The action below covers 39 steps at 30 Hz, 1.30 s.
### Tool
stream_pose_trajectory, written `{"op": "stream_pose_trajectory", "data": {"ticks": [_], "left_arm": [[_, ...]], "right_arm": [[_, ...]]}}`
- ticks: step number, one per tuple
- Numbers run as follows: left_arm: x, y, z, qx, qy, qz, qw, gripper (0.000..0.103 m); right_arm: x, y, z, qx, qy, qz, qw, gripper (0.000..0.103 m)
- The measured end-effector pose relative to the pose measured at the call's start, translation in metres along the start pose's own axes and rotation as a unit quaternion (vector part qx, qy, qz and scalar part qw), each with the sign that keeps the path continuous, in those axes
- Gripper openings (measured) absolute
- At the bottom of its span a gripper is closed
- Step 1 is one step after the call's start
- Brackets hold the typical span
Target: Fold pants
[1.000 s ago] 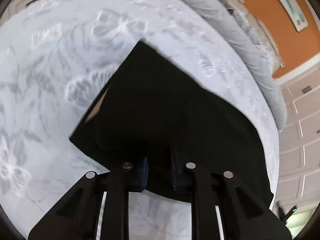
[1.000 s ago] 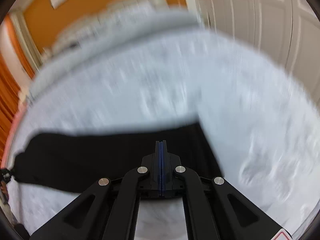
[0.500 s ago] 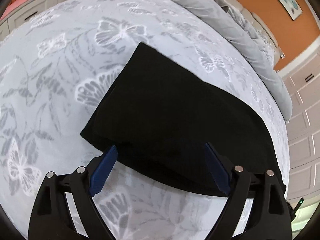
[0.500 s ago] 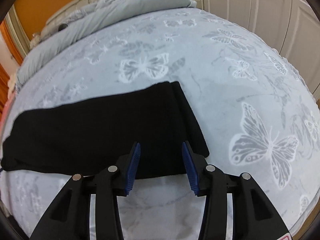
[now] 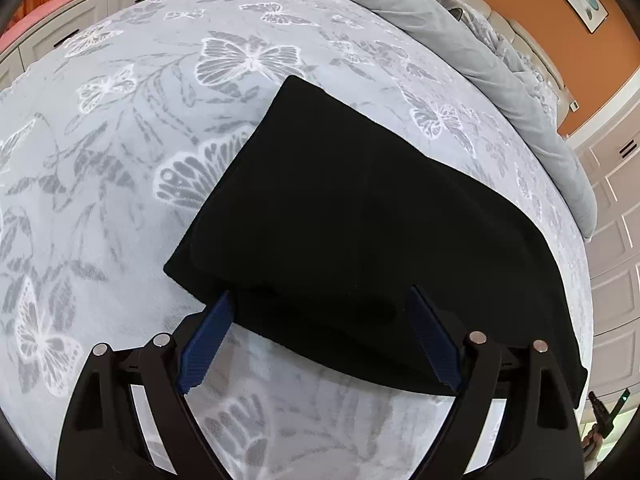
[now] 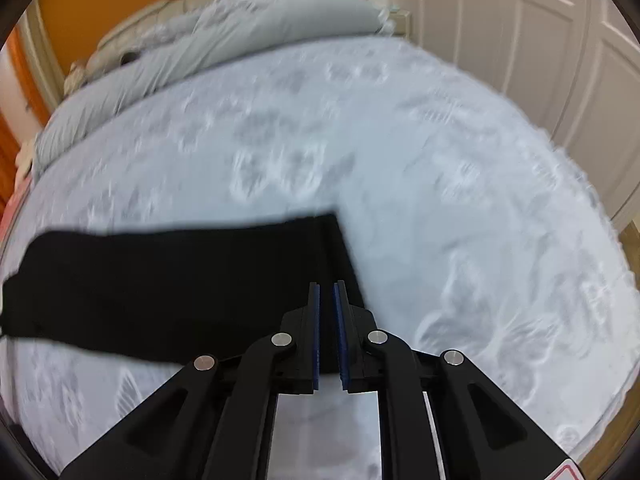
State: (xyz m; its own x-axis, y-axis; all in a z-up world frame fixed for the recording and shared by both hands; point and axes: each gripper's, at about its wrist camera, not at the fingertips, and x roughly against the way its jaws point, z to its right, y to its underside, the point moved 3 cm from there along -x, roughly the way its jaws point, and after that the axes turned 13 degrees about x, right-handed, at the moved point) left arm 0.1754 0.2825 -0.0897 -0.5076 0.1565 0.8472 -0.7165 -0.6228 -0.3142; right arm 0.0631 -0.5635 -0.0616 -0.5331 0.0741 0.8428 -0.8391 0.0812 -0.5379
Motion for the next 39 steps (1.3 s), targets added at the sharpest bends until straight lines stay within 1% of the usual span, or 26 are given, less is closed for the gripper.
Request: {"op": "stream_pose_trajectory", "data": {"ticks": [1, 2, 3, 7, 8, 9, 11, 13, 15, 16, 18, 19, 21, 22, 24, 25, 28, 29, 30, 31, 32, 33, 36, 37, 38, 39], "left_arm": [[-0.001, 0.001, 0.0, 0.001, 0.0, 0.0, 1.0, 0.085], [-0.001, 0.002, 0.001, 0.001, -0.001, 0.0, 1.0, 0.085], [-0.001, 0.002, 0.001, 0.0, -0.002, 0.0, 1.0, 0.085], [-0.002, 0.002, 0.004, 0.0, -0.002, -0.003, 1.0, 0.085], [-0.003, 0.002, 0.005, -0.001, -0.001, -0.004, 1.0, 0.085], [-0.004, 0.002, 0.005, -0.001, -0.003, -0.004, 1.0, 0.085], [-0.004, 0.001, 0.007, -0.002, -0.004, -0.003, 1.0, 0.085], [-0.003, -0.001, 0.01, -0.008, -0.001, -0.002, 1.0, 0.085], [-0.001, -0.002, 0.011, -0.011, -0.003, -0.002, 0.9999, 0.085], [0.0, -0.003, 0.013, -0.012, -0.002, -0.002, 0.9999, 0.085], [-0.001, -0.003, 0.012, -0.013, -0.004, -0.003, 0.9999, 0.085], [-0.002, -0.002, 0.012, -0.012, -0.003, -0.003, 0.9999, 0.085], [-0.004, -0.001, 0.011, -0.011, -0.003, -0.005, 0.9999, 0.085], [-0.004, -0.001, 0.011, -0.011, -0.003, -0.005, 0.9999, 0.085], [-0.006, 0.001, 0.012, -0.012, -0.007, -0.004, 0.9999, 0.085], [-0.006, 0.002, 0.012, -0.013, -0.008, -0.003, 0.9999, 0.085], [-0.005, 0.002, 0.014, -0.015, -0.008, -0.004, 0.9998, 0.085], [-0.006, 0.002, 0.015, -0.016, -0.008, -0.005, 0.9998, 0.085], [-0.007, 0.001, 0.015, -0.016, -0.009, -0.006, 0.9998, 0.085], [-0.008, 0.001, 0.015, -0.015, -0.009, -0.006, 0.9998, 0.085], [-0.007, 0.001, 0.015, -0.014, -0.01, -0.004, 0.9998, 0.085], [-0.007, 0.0, 0.016, -0.013, -0.009, -0.002, 0.9999, 0.085], [-0.006, -0.001, 0.018, -0.016, -0.008, -0.004, 0.9998, 0.085], [-0.006, -0.001, 0.019, -0.02, -0.011, -0.004, 0.9997, 0.085], [-0.007, -0.001, 0.019, -0.022, -0.013, -0.006, 0.9997, 0.085], [-0.008, 0.0, 0.019, -0.024, -0.013, -0.007, 0.9996, 0.085]], "right_arm": [[-0.005, 0.003, -0.003, 0.005, -0.004, -0.006, 1.0, 0.018], [-0.01, 0.005, -0.006, 0.012, -0.005, -0.011, 1.0, 0.028], [-0.012, 0.007, -0.01, 0.015, -0.003, -0.012, 1.0, 0.031], [-0.029, 0.009, -0.019, 0.029, 0.003, -0.026, 0.999, 0.031], [-0.031, 0.009, -0.02, 0.029, 0.005, -0.026, 0.999, 0.023], [-0.029, 0.01, -0.018, 0.029, 0.008, -0.024, 0.999, 0.001], [-0.021, 0.001, -0.019, 0.032, 0.0, -0.012, 0.999, 0.0], [0.003, -0.017, -0.021, 0.052, 0.016, 0.022, 0.998, 0.0], [0.025, -0.034, -0.016, 0.045, 0.018, 0.059, 0.997, 0.0], [0.032, -0.042, -0.007, 0.036, 0.028, 0.067, 0.997, 0.001], [0.025, -0.04, 0.001, 0.026, 0.012, 0.046, 0.999, 0.009], [0.014, -0.034, 0.003, 0.03, 0.015, 0.021, 0.999, 0.01], [-0.007, -0.022, 0.001, 0.042, 0.014, -0.013, 0.999, 0.016], [-0.014, -0.018, -0.001, 0.044, 0.008, -0.02, 0.999, 0.018], [-0.025, -0.011, -0.008, 0.053, 0.003, -0.026, 0.998, 0.033], [-0.028, -0.009, -0.011, 0.055, 0.003, -0.026, 0.998, 0.035], [-0.04, -0.007, -0.012, 0.057, 0.005, -0.031, 0.998, 0.036], [-0.044, -0.006, -0.012, 0.053, 0.001, -0.032, 0.998, 0.031], [-0.045, -0.006, -0.011, 0.049, -0.002, -0.029, 0.998, 0.014], [-0.044, -0.007, -0.011, 0.05, -0.004, -0.025, 0.998, 0.011], [-0.039, -0.011, -0.013, 0.052, -0.005, -0.016, 0.999, 0.01], [-0.028, -0.019, -0.016, 0.064, 0.004, 0.003, 0.998, 0.009], [0.013, -0.046, -0.018, 0.065, 0.011, 0.069, 0.995, 0.009], [0.02, -0.051, -0.015, 0.068, 0.015, 0.079, 0.994, 0.009], [0.02, -0.053, -0.01, 0.074, 0.027, 0.076, 0.994, 0.009], [0.01, -0.051, -0.004, 0.072, 0.035, 0.056, 0.995, 0.008]]}}
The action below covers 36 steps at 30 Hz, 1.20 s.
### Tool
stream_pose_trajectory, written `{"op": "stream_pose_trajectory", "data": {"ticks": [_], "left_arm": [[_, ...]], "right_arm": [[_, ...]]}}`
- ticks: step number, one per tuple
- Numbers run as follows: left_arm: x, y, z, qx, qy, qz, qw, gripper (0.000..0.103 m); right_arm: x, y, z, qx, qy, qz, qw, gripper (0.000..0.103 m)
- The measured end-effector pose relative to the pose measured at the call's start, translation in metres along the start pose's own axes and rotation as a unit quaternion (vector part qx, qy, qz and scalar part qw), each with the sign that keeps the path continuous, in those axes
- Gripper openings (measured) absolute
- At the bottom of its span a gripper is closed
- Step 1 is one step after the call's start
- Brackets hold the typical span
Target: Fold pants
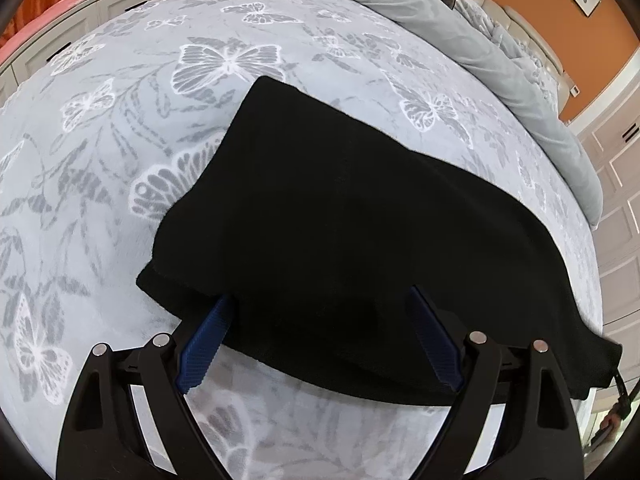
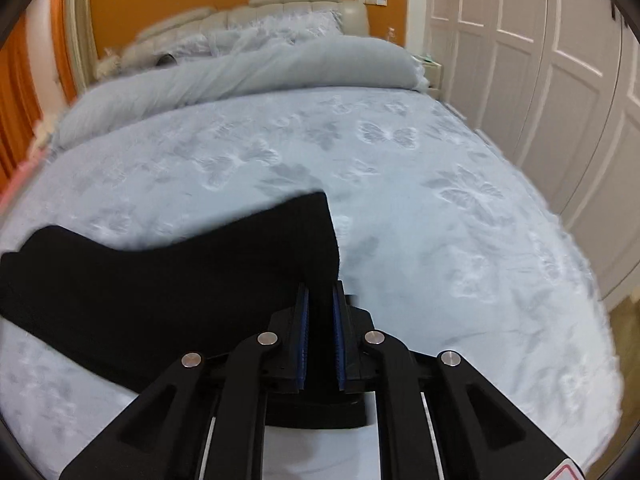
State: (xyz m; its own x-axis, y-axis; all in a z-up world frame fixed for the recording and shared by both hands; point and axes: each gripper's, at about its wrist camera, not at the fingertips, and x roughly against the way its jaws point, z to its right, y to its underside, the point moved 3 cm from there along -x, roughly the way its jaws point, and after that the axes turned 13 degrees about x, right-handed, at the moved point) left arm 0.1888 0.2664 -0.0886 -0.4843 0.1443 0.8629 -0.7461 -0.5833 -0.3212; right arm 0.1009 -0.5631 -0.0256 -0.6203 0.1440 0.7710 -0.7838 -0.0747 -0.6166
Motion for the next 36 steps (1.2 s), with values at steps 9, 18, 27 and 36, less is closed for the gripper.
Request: {"op": "stream_pose_trajectory", "data": {"ticks": [9, 18, 27, 36], "left_arm": [[0.032, 0.001, -0.012, 0.017, 0.066, 0.015, 0.9975, 0.085], [0.054, 0.01, -0.054, 0.093, 0.137, -0.002, 0.9862, 0.085], [-0.005, -0.023, -0.028, 0.088, 0.083, -0.049, 0.9915, 0.005], [0.014, -0.008, -0.05, 0.039, 0.06, -0.056, 0.9959, 0.006]], "right_arm": [[0.005, 0.029, -0.008, -0.073, 0.028, -0.001, 0.997, 0.038], [0.049, 0.045, -0.149, -0.038, -0.091, 0.014, 0.995, 0.05], [0.035, 0.039, -0.274, 0.038, -0.147, 0.009, 0.988, 0.05], [0.023, 0.062, -0.247, -0.065, -0.162, -0.017, 0.985, 0.05]]}}
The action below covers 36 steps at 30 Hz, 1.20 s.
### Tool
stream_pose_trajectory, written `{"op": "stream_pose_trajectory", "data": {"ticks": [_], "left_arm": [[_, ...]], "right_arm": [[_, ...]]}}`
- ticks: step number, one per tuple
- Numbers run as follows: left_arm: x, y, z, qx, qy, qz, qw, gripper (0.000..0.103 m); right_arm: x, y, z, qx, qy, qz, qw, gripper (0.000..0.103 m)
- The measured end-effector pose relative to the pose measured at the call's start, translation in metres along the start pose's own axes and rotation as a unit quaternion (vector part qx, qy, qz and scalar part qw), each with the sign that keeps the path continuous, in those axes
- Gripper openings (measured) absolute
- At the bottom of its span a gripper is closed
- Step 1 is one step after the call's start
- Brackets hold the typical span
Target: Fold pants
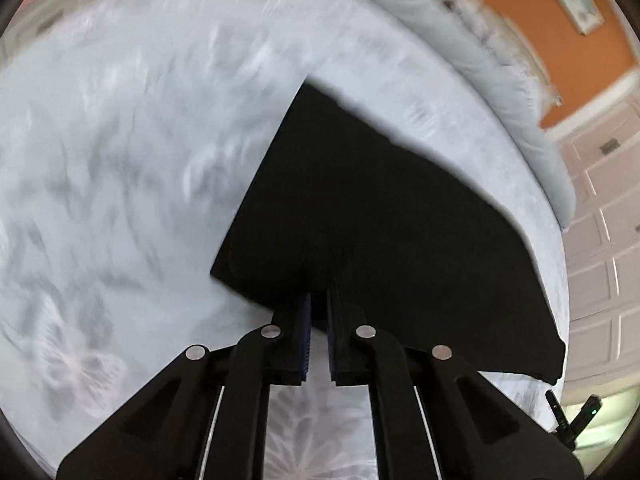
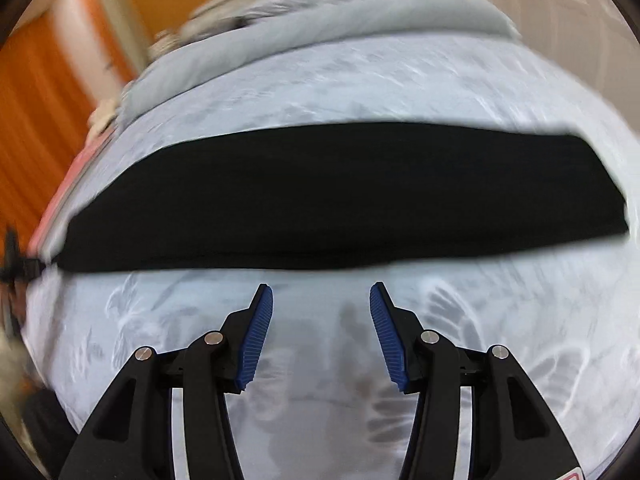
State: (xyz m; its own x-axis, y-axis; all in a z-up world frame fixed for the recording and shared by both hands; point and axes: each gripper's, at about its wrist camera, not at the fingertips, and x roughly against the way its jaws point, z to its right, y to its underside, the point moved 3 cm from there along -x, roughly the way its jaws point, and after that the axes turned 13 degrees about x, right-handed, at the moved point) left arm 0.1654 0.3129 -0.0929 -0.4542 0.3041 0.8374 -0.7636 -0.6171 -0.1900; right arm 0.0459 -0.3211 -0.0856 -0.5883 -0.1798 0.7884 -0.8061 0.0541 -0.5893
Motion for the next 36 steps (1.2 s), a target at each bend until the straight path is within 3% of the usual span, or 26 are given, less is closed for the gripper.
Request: {"op": "stream_pose_trajectory", "data": {"ticks": [3, 5, 10, 12, 14, 17, 18, 20, 21, 22, 23, 24, 25, 26, 28, 30, 31, 34, 35, 36], "left_arm": [[0.002, 0.004, 0.0, 0.012, 0.029, 0.02, 0.9993, 0.01], [-0.001, 0.004, -0.002, 0.022, 0.035, 0.019, 0.999, 0.013], [-0.007, -0.002, -0.012, 0.063, 0.054, 0.001, 0.9966, 0.016], [-0.008, -0.01, -0.008, 0.054, 0.045, -0.002, 0.9975, 0.013], [-0.001, -0.01, -0.004, 0.038, 0.035, 0.008, 0.9986, 0.01], [0.009, -0.01, -0.009, 0.02, 0.024, 0.017, 0.9994, 0.012], [0.004, -0.009, -0.014, 0.019, 0.017, 0.009, 0.9996, 0.013], [-0.004, -0.002, -0.021, 0.011, 0.014, 0.002, 0.9998, 0.013], [0.001, 0.0, -0.019, 0.005, 0.015, 0.014, 0.9998, 0.015], [0.01, 0.004, -0.014, -0.001, 0.018, 0.022, 0.9996, 0.024], [0.016, 0.006, -0.012, -0.003, 0.019, 0.026, 0.9995, 0.032], [0.029, 0.011, -0.009, -0.002, 0.018, 0.039, 0.9991, 0.056], [0.048, 0.017, -0.008, -0.002, 0.009, 0.077, 0.997, 0.076], [0.062, 0.02, -0.005, -0.004, 0.003, 0.11, 0.9939, 0.083], [0.098, 0.031, 0.008, -0.019, -0.023, 0.182, 0.9828, 0.088], [0.118, 0.042, 0.024, -0.034, -0.043, 0.226, 0.9726, 0.088], [0.125, 0.051, 0.041, -0.053, -0.047, 0.244, 0.9672, 0.09], [0.122, 0.075, 0.083, -0.095, -0.043, 0.252, 0.9621, 0.092], [0.112, 0.088, 0.103, -0.116, -0.035, 0.241, 0.9629, 0.092], [0.103, 0.099, 0.116, -0.129, -0.027, 0.23, 0.9641, 0.093]], "right_arm": [[-0.002, 0.006, 0.008, -0.075, -0.09, 0.003, 0.993, 0.05], [-0.009, 0.002, 0.004, -0.091, -0.119, 0.0, 0.989, 0.05], [-0.047, -0.026, -0.003, -0.105, -0.148, -0.006, 0.983, 0.048], [-0.068, -0.034, -0.005, -0.096, -0.118, -0.027, 0.988, 0.005], [-0.061, -0.039, -0.008, -0.094, -0.111, -0.009, 0.989, 0.004], [-0.018, -0.036, -0.008, -0.072, -0.114, 0.052, 0.99, 0.003], [-0.02, -0.028, -0.001, -0.067, -0.096, 0.041, 0.992, 0.003], [-0.041, -0.01, 0.015, -0.06, -0.028, -0.033, 0.997, 0.009], [-0.041, -0.002, 0.025, -0.079, -0.034, -0.043, 0.995, 0.009], [-0.031, -0.001, 0.031, -0.094, -0.052, -0.03, 0.994, 0.011], [-0.01, -0.001, 0.041, -0.099, -0.046, -0.001, 0.994, 0.022], [0.014, -0.001, 0.053, -0.1, -0.023, 0.038, 0.994, 0.043], [0.033, 0.0, 0.064, -0.103, 0.0, 0.067, 0.992, 0.054], [0.053, 0.002, 0.08, -0.112, 0.032, 0.097, 0.988, 0.061], [0.081, 0.002, 0.121, -0.131, 0.1, 0.12, 0.979, 0.061], [0.086, -0.008, 0.162, -0.13, 0.16, 0.101, 0.973, 0.061], [0.082, -0.014, 0.174, -0.123, 0.17, 0.09, 0.974, 0.061], [0.053, -0.029, 0.207, -0.112, 0.196, 0.047, 0.973, 0.06], [0.042, -0.03, 0.214, -0.107, 0.21, 0.034, 0.971, 0.056], [0.027, -0.032, 0.221, -0.099, 0.218, 0.016, 0.971, 0.022]]}}
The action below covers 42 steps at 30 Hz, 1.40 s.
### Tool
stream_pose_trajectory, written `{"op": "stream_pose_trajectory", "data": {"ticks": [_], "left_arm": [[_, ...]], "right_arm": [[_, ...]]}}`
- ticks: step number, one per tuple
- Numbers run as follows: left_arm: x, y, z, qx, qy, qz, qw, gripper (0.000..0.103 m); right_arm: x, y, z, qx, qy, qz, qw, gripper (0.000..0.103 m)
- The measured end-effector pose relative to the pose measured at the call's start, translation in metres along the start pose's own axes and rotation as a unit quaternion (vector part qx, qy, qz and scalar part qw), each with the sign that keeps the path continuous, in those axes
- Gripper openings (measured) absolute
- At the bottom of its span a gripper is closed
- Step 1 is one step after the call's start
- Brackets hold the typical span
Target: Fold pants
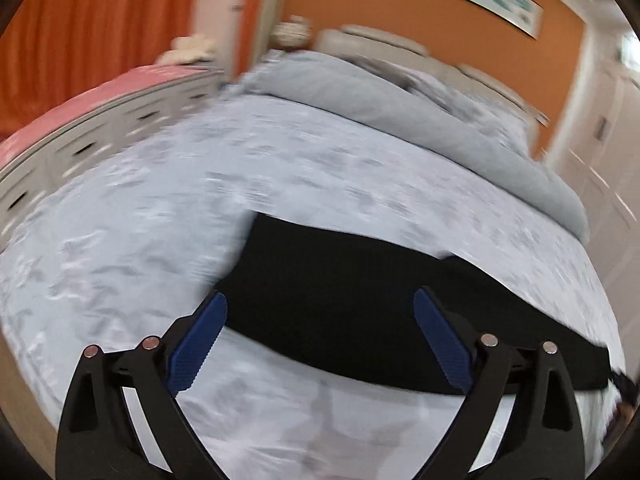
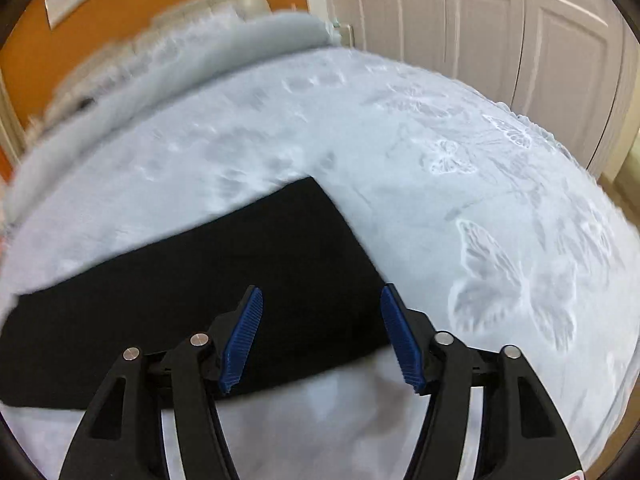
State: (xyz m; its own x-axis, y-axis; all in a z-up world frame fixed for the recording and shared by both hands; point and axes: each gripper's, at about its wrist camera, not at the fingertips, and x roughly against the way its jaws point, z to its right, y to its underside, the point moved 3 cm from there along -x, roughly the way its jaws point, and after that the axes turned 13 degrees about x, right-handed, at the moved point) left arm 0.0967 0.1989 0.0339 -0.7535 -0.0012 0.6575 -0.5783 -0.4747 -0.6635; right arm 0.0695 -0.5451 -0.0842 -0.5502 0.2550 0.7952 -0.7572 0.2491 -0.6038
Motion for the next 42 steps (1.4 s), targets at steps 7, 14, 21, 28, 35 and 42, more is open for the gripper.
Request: {"op": "stream_pose_trajectory", "data": {"ticks": [7, 14, 21, 28, 35, 42], "left_arm": [[-0.061, 0.06, 0.081, -0.054, 0.044, -0.089, 0.9936, 0.093], [-0.086, 0.093, 0.091, -0.05, 0.061, -0.118, 0.9898, 0.092], [-0.087, 0.088, 0.069, -0.029, 0.046, -0.112, 0.9922, 0.093], [-0.075, 0.059, 0.028, -0.012, 0.008, -0.07, 0.9974, 0.093], [-0.059, 0.027, -0.014, 0.014, -0.012, -0.028, 0.9994, 0.093], [-0.057, 0.023, -0.056, 0.043, -0.024, -0.025, 0.9985, 0.093]], "right_arm": [[0.009, 0.009, 0.032, 0.007, -0.022, 0.007, 1.0, 0.004], [0.04, 0.027, 0.054, -0.079, -0.06, 0.041, 0.994, 0.057], [-0.003, 0.037, 0.057, -0.17, -0.113, 0.001, 0.979, 0.062], [-0.001, 0.003, 0.008, -0.159, -0.098, 0.024, 0.982, 0.016], [0.074, -0.047, -0.165, 0.027, -0.14, 0.103, 0.984, 0.016], [0.088, -0.023, -0.361, 0.231, -0.115, 0.099, 0.961, 0.016]]}}
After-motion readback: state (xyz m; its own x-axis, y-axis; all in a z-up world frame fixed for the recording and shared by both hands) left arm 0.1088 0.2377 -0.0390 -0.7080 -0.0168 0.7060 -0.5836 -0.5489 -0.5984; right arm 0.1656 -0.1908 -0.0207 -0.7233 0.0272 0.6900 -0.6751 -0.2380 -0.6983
